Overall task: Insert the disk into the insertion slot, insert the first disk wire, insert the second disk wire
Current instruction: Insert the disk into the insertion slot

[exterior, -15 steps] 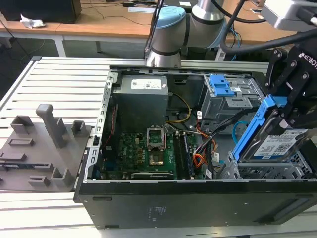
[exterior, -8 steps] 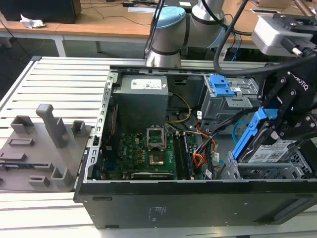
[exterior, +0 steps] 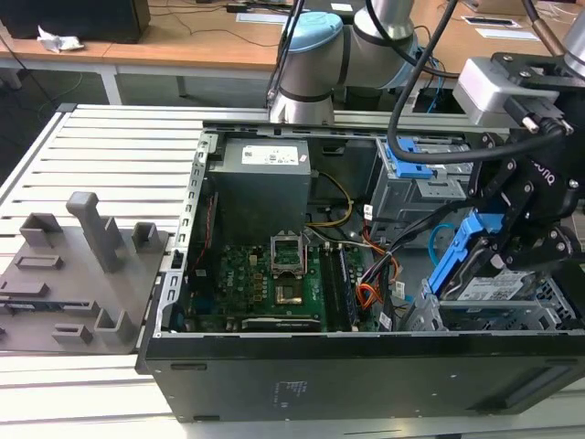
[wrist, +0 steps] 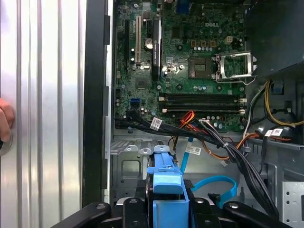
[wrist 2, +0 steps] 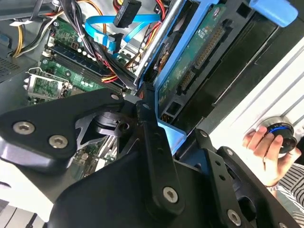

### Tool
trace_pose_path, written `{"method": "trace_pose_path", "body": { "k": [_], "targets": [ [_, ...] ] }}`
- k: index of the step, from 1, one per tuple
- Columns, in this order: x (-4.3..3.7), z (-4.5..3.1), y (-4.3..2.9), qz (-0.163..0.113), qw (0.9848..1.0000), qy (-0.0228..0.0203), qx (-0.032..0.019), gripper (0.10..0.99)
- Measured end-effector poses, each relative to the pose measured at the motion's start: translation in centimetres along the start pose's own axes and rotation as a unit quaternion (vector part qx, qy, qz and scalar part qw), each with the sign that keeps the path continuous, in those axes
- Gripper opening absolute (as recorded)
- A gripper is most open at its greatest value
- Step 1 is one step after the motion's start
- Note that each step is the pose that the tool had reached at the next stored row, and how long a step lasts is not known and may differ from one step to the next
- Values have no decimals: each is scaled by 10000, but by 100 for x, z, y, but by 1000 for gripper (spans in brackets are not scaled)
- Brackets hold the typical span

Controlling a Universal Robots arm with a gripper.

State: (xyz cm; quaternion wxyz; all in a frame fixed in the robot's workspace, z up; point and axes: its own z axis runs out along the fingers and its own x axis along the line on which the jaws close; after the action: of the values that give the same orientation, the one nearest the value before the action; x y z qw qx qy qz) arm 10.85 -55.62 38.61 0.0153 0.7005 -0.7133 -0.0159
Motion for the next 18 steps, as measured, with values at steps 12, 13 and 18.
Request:
{"method": "trace_pose_path", "body": {
  "k": [12, 13, 18],
  "targets": [
    [0, 8, 0, 0, 10000, -1, 0, 235],
    [0, 9, 0, 0, 10000, -1, 0, 114],
    [0, 11, 0, 0, 10000, -1, 0, 106]
  ]
}}
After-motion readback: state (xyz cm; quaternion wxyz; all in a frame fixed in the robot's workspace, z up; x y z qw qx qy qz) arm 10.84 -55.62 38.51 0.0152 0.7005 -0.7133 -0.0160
